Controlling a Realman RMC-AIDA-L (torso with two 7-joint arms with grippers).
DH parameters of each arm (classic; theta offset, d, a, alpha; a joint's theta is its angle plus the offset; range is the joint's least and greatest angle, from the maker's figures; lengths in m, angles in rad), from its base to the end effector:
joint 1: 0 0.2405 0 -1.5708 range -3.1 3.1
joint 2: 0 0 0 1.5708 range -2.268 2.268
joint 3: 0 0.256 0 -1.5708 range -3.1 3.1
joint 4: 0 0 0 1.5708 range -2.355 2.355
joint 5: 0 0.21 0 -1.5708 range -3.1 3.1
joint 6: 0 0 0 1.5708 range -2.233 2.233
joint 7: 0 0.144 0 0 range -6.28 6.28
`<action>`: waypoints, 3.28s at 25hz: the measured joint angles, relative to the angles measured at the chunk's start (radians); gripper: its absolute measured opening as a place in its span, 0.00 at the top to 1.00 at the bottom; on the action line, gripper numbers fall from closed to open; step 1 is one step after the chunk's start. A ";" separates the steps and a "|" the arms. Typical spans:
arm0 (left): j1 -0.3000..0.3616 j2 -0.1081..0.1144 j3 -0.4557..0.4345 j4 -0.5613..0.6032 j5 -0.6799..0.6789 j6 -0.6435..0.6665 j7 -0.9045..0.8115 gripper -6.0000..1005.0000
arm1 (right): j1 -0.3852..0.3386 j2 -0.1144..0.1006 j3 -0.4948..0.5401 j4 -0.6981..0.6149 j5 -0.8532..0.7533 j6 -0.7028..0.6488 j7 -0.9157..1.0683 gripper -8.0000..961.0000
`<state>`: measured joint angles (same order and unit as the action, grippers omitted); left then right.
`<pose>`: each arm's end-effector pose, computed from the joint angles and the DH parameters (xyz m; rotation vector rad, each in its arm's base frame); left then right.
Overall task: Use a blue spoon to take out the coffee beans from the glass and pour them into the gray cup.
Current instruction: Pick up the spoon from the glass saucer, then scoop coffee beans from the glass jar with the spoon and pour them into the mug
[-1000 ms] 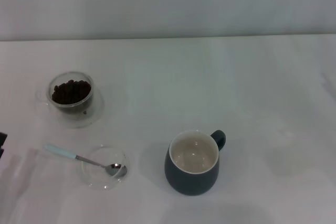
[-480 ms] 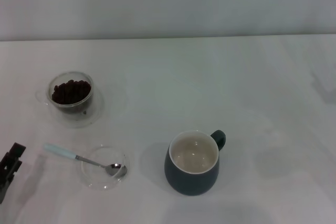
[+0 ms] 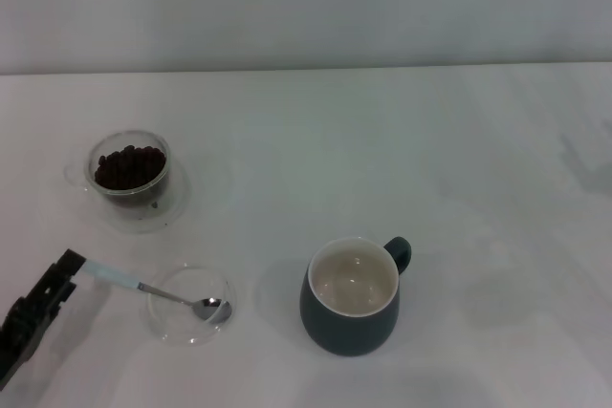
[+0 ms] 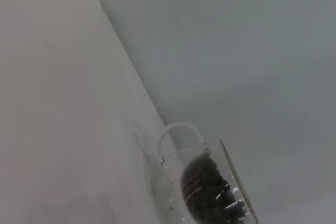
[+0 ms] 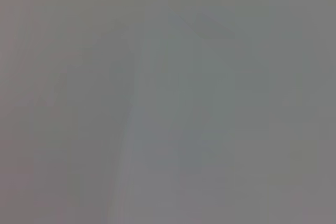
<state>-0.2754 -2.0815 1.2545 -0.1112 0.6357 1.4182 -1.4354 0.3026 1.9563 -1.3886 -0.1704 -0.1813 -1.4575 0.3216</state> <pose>-0.3643 0.2172 -0.0497 -1.4579 -1.7358 -1.3250 0.3517 0.2971 0.0756 -1.5853 0.2588 0.8075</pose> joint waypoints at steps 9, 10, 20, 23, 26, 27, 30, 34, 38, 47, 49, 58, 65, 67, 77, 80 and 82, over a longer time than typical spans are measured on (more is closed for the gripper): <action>-0.065 -0.002 0.009 0.002 0.038 -0.069 -0.032 0.29 | 0.006 0.007 -0.002 0.000 -0.001 0.005 -0.027 0.23; -0.070 -0.002 0.011 0.002 0.039 -0.076 -0.034 0.29 | 0.006 0.007 -0.002 0.000 -0.001 0.005 -0.027 0.23; -0.090 -0.009 0.011 0.006 0.062 -0.105 -0.036 0.29 | 0.007 0.002 -0.001 0.000 -0.001 0.006 -0.027 0.23; -0.087 -0.010 0.010 0.012 0.065 -0.103 -0.036 0.29 | 0.009 -0.001 -0.002 0.000 -0.001 0.009 -0.027 0.23; -0.081 -0.012 0.007 0.013 0.065 -0.098 -0.033 0.29 | 0.011 -0.002 -0.003 0.000 -0.001 0.015 -0.027 0.23; -0.078 -0.012 0.006 0.013 0.065 -0.094 -0.029 0.29 | 0.011 -0.002 -0.003 0.000 -0.001 0.018 -0.027 0.23; -0.077 -0.012 0.005 0.013 0.065 -0.092 -0.029 0.35 | 0.011 -0.002 -0.003 0.000 -0.001 0.019 -0.027 0.23; -0.077 -0.012 0.005 0.013 0.064 -0.092 -0.040 0.41 | 0.011 -0.002 -0.001 0.000 -0.001 0.032 -0.038 0.23; -0.077 -0.012 0.005 0.013 0.061 -0.091 -0.054 0.48 | 0.011 0.001 0.002 0.000 -0.001 0.036 -0.046 0.23; -0.077 -0.012 0.004 0.013 0.056 -0.091 -0.065 0.78 | 0.010 0.004 0.004 0.000 -0.001 0.041 -0.055 0.23; -0.076 -0.012 0.003 0.013 0.056 -0.090 -0.065 0.80 | 0.011 0.004 0.004 0.000 -0.001 0.043 -0.055 0.23; -0.050 -0.003 0.001 0.061 0.052 0.023 -0.049 0.87 | 0.014 0.005 0.003 0.000 0.002 0.047 -0.078 0.23; 0.022 0.009 0.002 0.202 0.052 0.083 -0.073 0.87 | 0.021 0.006 0.003 -0.001 0.000 0.048 -0.082 0.23; 0.046 0.015 0.002 0.256 0.052 0.106 -0.072 0.87 | 0.021 0.006 0.003 -0.006 0.002 0.048 -0.082 0.23; 0.098 0.138 -0.051 0.426 0.056 0.116 -0.127 0.87 | 0.023 0.045 0.011 -0.011 0.006 0.049 -0.100 0.23; 0.083 0.196 -0.060 0.428 0.060 0.082 -0.147 0.87 | 0.031 0.050 0.007 -0.012 0.006 0.049 -0.103 0.23; 0.064 0.225 -0.058 0.429 0.063 0.056 -0.163 0.87 | 0.031 0.051 0.004 -0.012 0.005 0.049 -0.100 0.23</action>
<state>-0.2109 -1.8568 1.1966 0.3175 0.6984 1.4745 -1.5986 0.3340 2.0075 -1.3845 -0.1821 -0.1764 -1.4081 0.2218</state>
